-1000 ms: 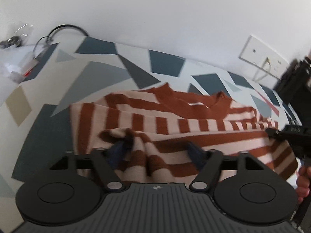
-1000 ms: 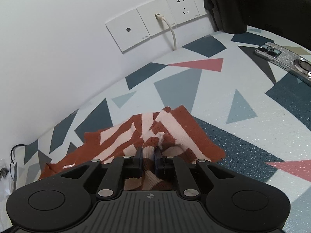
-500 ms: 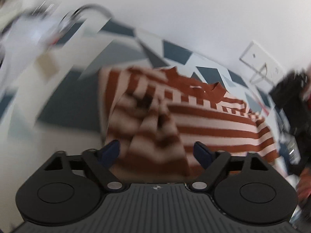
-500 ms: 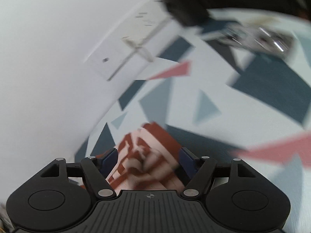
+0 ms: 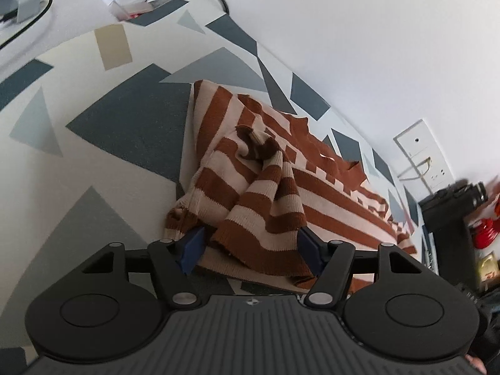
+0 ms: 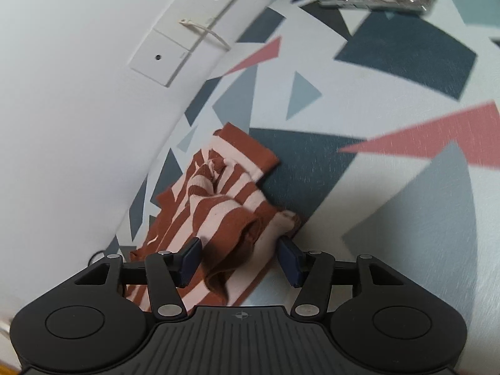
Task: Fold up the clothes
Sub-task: 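Fold the held hem over the collar with both grippers, then open both grippers and release the folded sweater onto the table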
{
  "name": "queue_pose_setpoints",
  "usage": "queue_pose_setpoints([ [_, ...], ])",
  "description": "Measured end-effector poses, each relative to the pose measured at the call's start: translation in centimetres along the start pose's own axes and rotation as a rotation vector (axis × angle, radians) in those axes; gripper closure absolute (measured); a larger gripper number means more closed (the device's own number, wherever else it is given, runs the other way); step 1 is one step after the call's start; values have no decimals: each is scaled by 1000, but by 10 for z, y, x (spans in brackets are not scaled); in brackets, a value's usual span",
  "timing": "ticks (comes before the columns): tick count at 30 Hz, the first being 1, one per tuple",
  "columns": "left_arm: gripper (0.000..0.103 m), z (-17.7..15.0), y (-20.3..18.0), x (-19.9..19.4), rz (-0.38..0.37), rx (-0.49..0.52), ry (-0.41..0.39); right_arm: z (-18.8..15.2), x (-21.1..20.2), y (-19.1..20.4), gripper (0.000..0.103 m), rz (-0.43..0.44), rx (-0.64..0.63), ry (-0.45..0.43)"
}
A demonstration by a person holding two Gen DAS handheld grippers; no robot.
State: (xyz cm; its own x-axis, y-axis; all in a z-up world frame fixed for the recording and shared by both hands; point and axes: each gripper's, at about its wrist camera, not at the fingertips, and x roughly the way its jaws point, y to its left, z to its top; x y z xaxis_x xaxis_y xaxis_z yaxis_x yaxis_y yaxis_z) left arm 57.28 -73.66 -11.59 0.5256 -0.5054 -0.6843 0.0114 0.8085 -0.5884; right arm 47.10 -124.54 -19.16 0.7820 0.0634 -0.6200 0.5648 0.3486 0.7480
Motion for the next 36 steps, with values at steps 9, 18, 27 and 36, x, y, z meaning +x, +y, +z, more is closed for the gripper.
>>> queue_pose_setpoints([
  [9, 67, 2, -16, 5, 37, 103, 31, -1, -2, 0, 58, 69, 109, -10],
  [18, 96, 5, -17, -6, 27, 131, -18, -2, 7, -9, 92, 125, 182, 22],
  [27, 96, 37, -34, -39, 24, 209, -146, 12, -5, 15, 97, 179, 114, -54],
  [36, 95, 130, -49, 16, 43, 233, -197, 74, 43, 94, 97, 156, 49, -90],
])
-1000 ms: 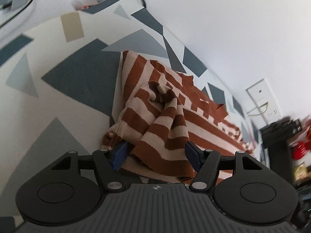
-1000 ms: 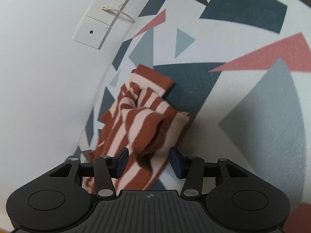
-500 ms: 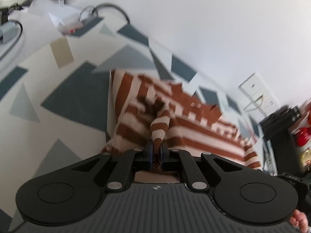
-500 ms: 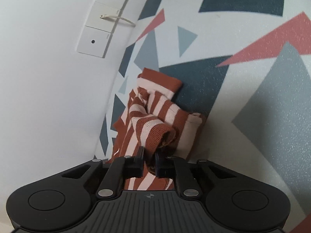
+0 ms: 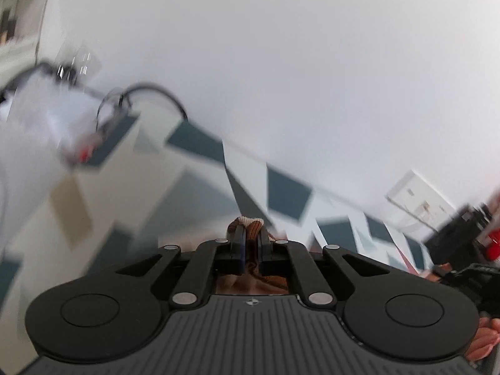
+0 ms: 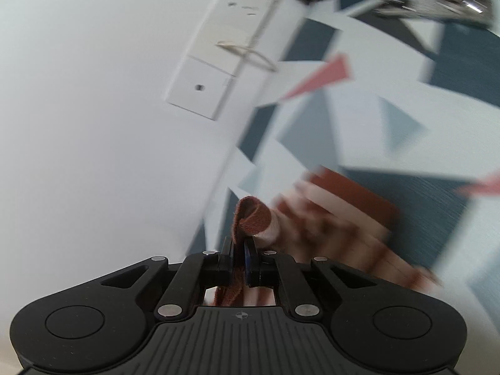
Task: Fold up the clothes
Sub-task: 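Open both grippers and release the folded sweater onto the table, then grasp the folded sweater edge with both grippers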
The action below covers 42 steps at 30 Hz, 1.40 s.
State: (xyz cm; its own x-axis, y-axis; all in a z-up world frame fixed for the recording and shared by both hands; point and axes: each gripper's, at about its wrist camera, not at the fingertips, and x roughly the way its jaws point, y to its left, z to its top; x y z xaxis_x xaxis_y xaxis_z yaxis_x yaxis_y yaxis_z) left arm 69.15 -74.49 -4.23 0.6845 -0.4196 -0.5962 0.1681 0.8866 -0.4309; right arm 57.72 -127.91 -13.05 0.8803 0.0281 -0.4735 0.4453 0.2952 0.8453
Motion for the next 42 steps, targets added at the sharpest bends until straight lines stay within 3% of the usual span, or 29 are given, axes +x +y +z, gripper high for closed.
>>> queue_pose_setpoints([
  [1, 90, 6, -1, 11, 33, 25, 4, 6, 12, 8, 96, -4, -19, -12],
  [2, 74, 9, -4, 19, 84, 70, 13, 12, 25, 15, 86, -11, -39, -25],
  [3, 61, 12, -6, 28, 135, 114, 23, 15, 35, 21, 63, -42, -57, -45],
  [4, 35, 12, -9, 31, 176, 164, 23, 15, 39, 24, 53, -79, -77, -72],
  [5, 26, 7, -11, 27, 189, 217, 8, 13, 41, 27, 44, -115, -98, -101],
  [7, 26, -5, -12, 16, 148, 294, 23, 8, 35, 26, 40, -132, -136, -132],
  [9, 25, -17, -9, 12, 133, 304, 99, 6, 28, 15, 18, -176, -146, -131],
  [13, 18, -46, 5, 13, 195, 213, 266, 2, 14, -9, 12, -272, -160, -123],
  [15, 18, -58, 6, 19, 277, 155, 319, 0, 7, -21, 1, -319, -166, -118],
  [18, 15, -72, -3, 29, 283, 126, 340, -3, -3, -39, 1, -391, -176, -111],
  [20, 1, -79, -14, 35, 302, 170, 330, -5, 4, -42, 1, -449, -254, -56],
  [21, 0, -82, -19, 37, 323, 205, 306, -6, 11, -42, 1, -467, -300, -22],
  [24, 0, -90, -26, 36, 326, 254, 248, -12, 30, -40, 1, -512, -418, 33],
  [29, 0, -88, -10, 38, 261, 165, 245, -27, 55, -25, 1, -569, -616, 84],
  [36, 0, -83, -8, 45, 227, 205, 247, -47, 78, -11, 1, -466, -846, 151],
  [42, 0, -79, -5, 52, 189, 231, 221, -55, 87, -2, 1, -472, -886, 170],
])
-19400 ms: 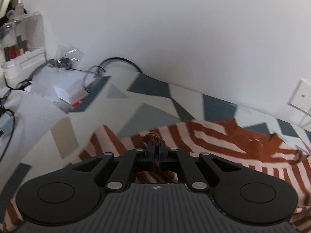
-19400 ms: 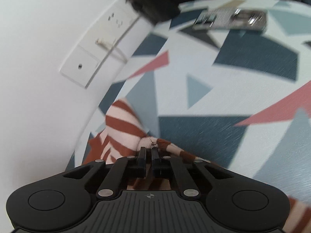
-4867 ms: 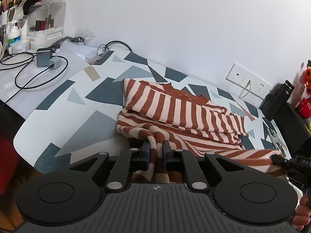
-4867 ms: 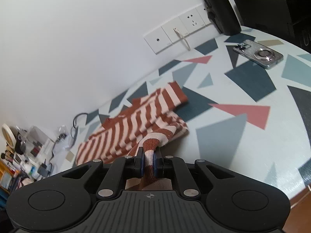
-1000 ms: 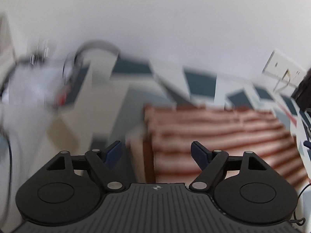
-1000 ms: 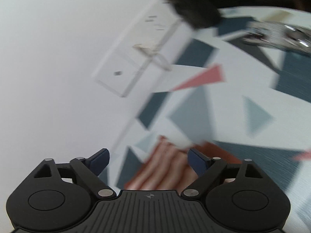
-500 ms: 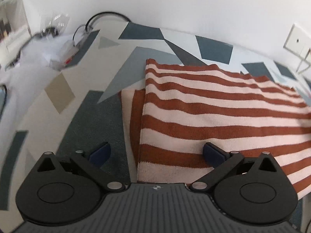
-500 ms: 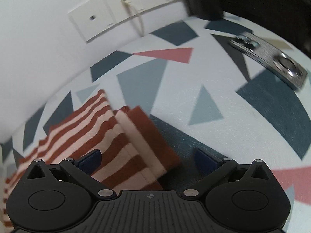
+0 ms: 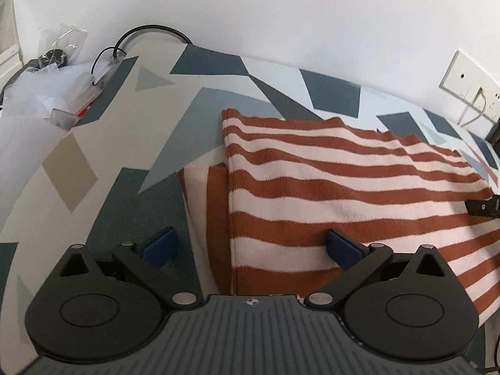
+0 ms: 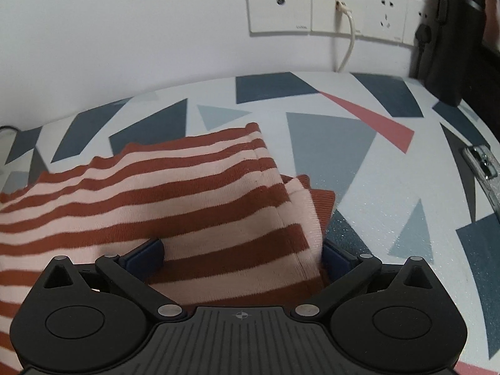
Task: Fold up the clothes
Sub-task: 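Grasp the folded sweater edge with both grippers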
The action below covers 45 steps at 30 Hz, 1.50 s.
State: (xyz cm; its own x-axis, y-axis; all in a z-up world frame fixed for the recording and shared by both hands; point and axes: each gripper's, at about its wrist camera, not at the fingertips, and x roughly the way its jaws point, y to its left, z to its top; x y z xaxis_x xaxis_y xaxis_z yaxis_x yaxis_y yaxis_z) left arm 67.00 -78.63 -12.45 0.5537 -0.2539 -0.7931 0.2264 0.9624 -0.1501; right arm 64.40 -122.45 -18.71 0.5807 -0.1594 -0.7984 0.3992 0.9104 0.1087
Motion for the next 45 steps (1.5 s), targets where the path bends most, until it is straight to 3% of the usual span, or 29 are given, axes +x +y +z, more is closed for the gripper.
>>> queue_pose_setpoints([
  [4, 0, 1, -2, 1, 2, 4, -1, -1, 0, 1, 1, 3, 3, 2],
  [9, 9, -12, -5, -14, -18, 45, 9, -2, 1, 1, 1, 7, 7, 5],
  [14, 11, -34, -4, -35, -40, 82, 27, -24, -16, 11, 1, 36, -45, 11],
  [16, 18, -40, -3, -43, -42, 82, 35, -34, -24, 15, 1, 45, -62, 11],
  [19, 38, -47, -3, -55, -62, 80, 56, -50, -36, 20, 1, 53, -70, 14],
  [23, 44, -58, -1, -69, -91, 76, 107, -65, -49, 18, 2, 56, -70, 34],
  [27, 40, -62, 1, -74, -115, 88, 163, -69, -56, 11, 2, 68, -73, 69],
  [29, 26, -58, 5, -71, -121, 67, 156, -66, -57, 4, 2, 73, -27, 71],
  [33, 17, -45, 11, -56, -65, 32, 124, -57, -53, -14, 1, 42, 135, 29],
  [36, 6, -35, 9, -39, -32, 43, 108, -53, -48, -13, 1, 9, 130, 17],
  [39, 4, -29, 0, -31, -21, 57, 98, -55, -44, -1, 1, -18, 39, 12],
  [45, 5, -25, -7, -28, -1, 47, 90, -58, -44, 10, 5, -3, 19, -10],
])
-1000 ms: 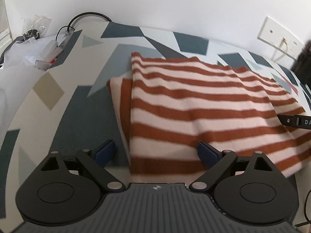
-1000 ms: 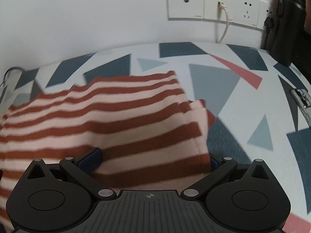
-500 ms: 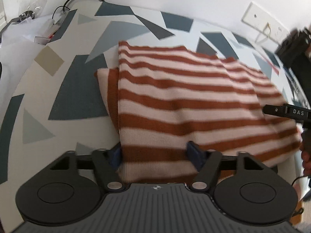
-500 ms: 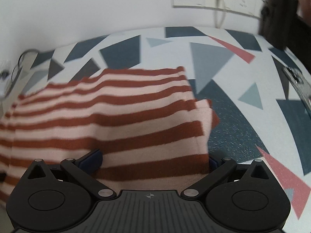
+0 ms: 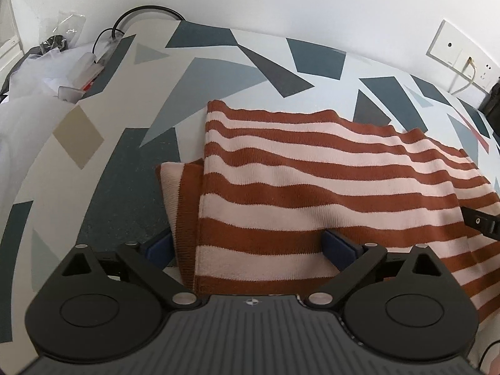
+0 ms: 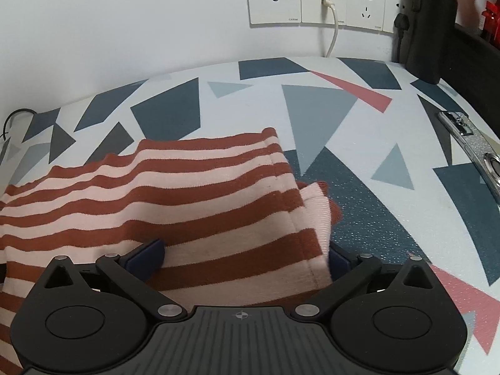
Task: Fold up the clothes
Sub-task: 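Grasp the folded sweater edge with both grippers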
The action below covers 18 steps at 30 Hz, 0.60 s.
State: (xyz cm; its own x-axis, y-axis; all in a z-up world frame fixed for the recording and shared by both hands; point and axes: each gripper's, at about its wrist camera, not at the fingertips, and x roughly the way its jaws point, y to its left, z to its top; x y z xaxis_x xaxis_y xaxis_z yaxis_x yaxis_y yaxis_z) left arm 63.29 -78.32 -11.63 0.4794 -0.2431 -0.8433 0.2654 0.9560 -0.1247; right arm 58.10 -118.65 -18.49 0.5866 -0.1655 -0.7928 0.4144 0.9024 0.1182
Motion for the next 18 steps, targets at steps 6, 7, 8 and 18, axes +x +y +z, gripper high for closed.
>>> queue_pose_setpoints([
  [6, 7, -2, 0, -1, 1, 2, -10, -2, -2, 6, 11, 8, -6, -19],
  [7, 13, -3, 0, -4, 0, 1, -16, -2, -3, 6, 11, 11, -7, -20],
  [8, 26, -4, 0, -8, -1, -3, -26, -2, -3, 6, 13, 15, -8, -22],
  [18, 71, -49, -5, -41, -39, -138, -46, -10, -15, 8, 65, 144, -33, -49],
])
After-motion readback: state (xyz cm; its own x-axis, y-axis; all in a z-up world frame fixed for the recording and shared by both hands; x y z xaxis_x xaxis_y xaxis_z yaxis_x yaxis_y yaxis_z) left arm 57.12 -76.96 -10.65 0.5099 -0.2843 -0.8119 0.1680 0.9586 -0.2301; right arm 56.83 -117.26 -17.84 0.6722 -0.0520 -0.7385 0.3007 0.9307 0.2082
